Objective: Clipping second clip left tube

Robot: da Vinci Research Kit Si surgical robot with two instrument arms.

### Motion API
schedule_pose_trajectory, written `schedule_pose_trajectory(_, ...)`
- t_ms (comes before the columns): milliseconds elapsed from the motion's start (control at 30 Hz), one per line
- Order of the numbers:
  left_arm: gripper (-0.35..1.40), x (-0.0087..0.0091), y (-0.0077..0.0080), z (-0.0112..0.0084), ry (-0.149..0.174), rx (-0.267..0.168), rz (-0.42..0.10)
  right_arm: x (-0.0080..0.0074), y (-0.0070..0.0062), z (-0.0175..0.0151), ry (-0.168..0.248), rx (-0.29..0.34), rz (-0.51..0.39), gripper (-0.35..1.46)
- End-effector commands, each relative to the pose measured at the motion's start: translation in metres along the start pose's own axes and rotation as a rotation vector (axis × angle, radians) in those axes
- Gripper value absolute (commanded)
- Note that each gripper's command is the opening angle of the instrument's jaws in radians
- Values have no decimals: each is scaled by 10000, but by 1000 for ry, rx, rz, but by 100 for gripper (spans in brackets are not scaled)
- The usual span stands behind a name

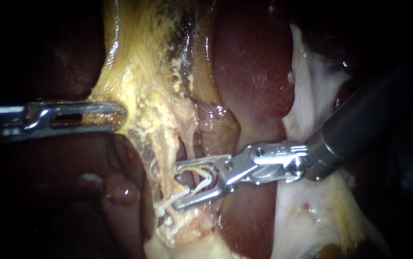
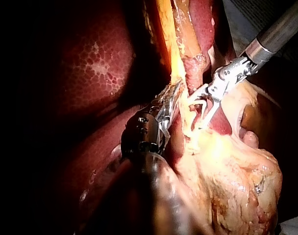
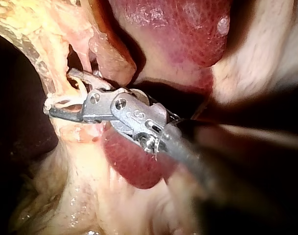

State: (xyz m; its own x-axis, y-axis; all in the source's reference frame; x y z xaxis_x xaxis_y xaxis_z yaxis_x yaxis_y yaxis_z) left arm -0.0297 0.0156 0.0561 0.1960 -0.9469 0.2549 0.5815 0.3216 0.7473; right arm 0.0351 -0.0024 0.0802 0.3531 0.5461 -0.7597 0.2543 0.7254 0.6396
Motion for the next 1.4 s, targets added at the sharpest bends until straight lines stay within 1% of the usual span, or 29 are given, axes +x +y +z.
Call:
schedule_pose_trajectory(33,-35,0,0,0,0,0,0,0,0,1,0,8,7,51)
schedule_pose_trajectory(133,-35,0,0,0,0,0,0,0,0,1,-5,25,24,50)
schedule_pose_trajectory(200,-35,0,0,0,0,0,0,0,0,1,3,37,32,50)
schedule_pose_trajectory(300,-35,0,1,1,0,0,0,2,1,0,31,59,46,50)
schedule_pose_trajectory(333,-35,0,1,1,0,0,0,3,1,-1,48,71,54,49)
schedule_pose_trajectory(533,-35,0,3,1,0,1,1,13,3,-6,103,110,83,46)
schedule_pose_trajectory(733,-35,0,5,4,0,1,1,13,6,1,103,108,94,45)
schedule_pose_trajectory(867,-35,1,6,6,-1,0,2,10,8,9,100,113,101,43)
schedule_pose_trajectory(1000,-35,1,6,6,-1,0,2,6,8,15,96,124,100,40)
schedule_pose_trajectory(1233,-35,1,6,6,-1,0,2,6,8,17,98,126,105,34)
schedule_pose_trajectory(1300,-35,1,6,6,-1,0,2,6,8,17,98,126,105,29)
schedule_pose_trajectory(1333,-35,1,6,6,-1,0,2,6,7,17,97,130,104,18)
schedule_pose_trajectory(1400,-35,1,6,6,-1,0,2,5,6,15,97,128,104,-16)
